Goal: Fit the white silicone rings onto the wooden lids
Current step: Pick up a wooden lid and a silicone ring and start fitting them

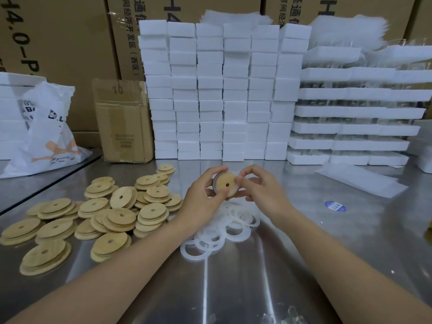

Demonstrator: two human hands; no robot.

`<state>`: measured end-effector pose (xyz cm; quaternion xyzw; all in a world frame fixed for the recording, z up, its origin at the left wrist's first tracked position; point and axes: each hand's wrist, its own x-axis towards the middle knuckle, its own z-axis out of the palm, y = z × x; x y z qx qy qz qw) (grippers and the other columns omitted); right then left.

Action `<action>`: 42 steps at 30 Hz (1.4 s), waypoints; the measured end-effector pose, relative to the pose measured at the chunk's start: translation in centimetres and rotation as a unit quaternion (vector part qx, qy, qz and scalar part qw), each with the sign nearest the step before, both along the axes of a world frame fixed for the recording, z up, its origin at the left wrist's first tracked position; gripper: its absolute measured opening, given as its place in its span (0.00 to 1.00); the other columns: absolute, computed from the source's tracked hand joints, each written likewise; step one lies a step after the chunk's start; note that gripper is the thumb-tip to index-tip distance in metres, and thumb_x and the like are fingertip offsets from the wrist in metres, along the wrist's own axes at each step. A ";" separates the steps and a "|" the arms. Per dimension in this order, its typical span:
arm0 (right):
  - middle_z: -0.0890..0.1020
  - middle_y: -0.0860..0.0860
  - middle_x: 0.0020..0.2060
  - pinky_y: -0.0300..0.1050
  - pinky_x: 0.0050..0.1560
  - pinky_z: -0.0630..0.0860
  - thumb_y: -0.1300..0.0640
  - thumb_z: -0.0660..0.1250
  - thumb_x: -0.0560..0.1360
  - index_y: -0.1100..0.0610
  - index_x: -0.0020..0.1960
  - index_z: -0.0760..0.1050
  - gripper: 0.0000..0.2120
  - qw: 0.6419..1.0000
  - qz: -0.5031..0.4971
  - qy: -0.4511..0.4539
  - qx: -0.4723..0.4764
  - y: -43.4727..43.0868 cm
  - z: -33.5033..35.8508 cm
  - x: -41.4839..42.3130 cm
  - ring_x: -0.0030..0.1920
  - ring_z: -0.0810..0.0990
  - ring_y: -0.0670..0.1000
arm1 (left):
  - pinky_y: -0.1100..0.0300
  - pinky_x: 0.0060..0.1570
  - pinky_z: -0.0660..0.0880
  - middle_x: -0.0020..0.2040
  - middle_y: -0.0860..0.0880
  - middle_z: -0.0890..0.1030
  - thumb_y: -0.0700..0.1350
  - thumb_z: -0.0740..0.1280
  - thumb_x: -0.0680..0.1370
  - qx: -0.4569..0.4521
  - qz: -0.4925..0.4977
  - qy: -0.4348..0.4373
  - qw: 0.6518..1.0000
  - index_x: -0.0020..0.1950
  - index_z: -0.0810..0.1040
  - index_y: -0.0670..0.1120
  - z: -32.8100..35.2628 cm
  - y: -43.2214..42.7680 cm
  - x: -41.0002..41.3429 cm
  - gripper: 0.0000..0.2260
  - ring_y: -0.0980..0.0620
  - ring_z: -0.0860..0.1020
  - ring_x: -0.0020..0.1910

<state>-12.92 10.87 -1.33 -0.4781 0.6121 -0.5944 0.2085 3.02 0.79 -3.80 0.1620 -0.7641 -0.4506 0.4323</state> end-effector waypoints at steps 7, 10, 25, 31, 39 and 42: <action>0.87 0.52 0.42 0.46 0.46 0.75 0.57 0.70 0.81 0.53 0.46 0.78 0.05 1.000 0.000 0.000 -0.003 -0.1 -0.1 0.2 0.41 0.89 0.52 | 0.51 0.57 0.83 0.59 0.57 0.83 0.42 0.75 0.81 -0.032 0.047 -0.023 0.998 0.63 0.79 0.62 0.1 0.4 0.0 0.18 0.51 0.85 0.54; 0.87 0.49 0.41 0.45 0.45 0.75 0.57 0.70 0.82 0.53 0.47 0.78 0.05 1.000 0.009 0.008 -0.002 -0.2 -0.2 0.2 0.40 0.88 0.49 | 0.51 0.54 0.84 0.59 0.52 0.83 0.42 0.74 0.81 -0.005 0.040 -0.008 0.999 0.62 0.80 0.61 0.2 0.3 0.1 0.15 0.47 0.86 0.53; 0.89 0.61 0.48 0.42 0.53 0.85 0.61 0.71 0.82 0.64 0.52 0.81 0.05 0.995 0.086 -0.032 0.031 0.6 0.0 -0.9 0.50 0.90 0.53 | 0.57 0.55 0.84 0.57 0.55 0.86 0.34 0.72 0.81 0.032 0.040 0.032 0.998 0.58 0.84 0.53 0.2 0.1 -0.3 0.14 0.52 0.83 0.62; 0.89 0.60 0.46 0.40 0.50 0.83 0.60 0.71 0.82 0.66 0.53 0.81 0.08 0.997 0.064 0.020 0.027 0.4 0.4 -0.5 0.47 0.90 0.50 | 0.54 0.55 0.85 0.56 0.53 0.87 0.35 0.73 0.80 0.067 0.044 0.059 0.995 0.57 0.85 0.55 0.3 0.3 0.0 0.15 0.48 0.86 0.58; 0.89 0.60 0.47 0.39 0.50 0.84 0.58 0.71 0.82 0.67 0.53 0.81 0.10 0.996 0.082 0.012 0.028 0.3 0.7 -0.3 0.50 0.90 0.52 | 0.59 0.52 0.84 0.52 0.57 0.87 0.34 0.73 0.79 0.080 0.062 0.091 0.991 0.54 0.86 0.56 0.8 0.1 -0.1 0.16 0.52 0.84 0.59; 0.89 0.58 0.46 0.38 0.50 0.84 0.58 0.70 0.83 0.65 0.52 0.81 0.09 0.995 0.094 0.017 0.039 0.2 0.8 -0.4 0.50 0.90 0.52 | 0.63 0.50 0.82 0.52 0.60 0.87 0.33 0.73 0.79 0.080 0.065 0.106 0.989 0.53 0.86 0.59 1.1 0.2 -0.4 0.19 0.57 0.84 0.58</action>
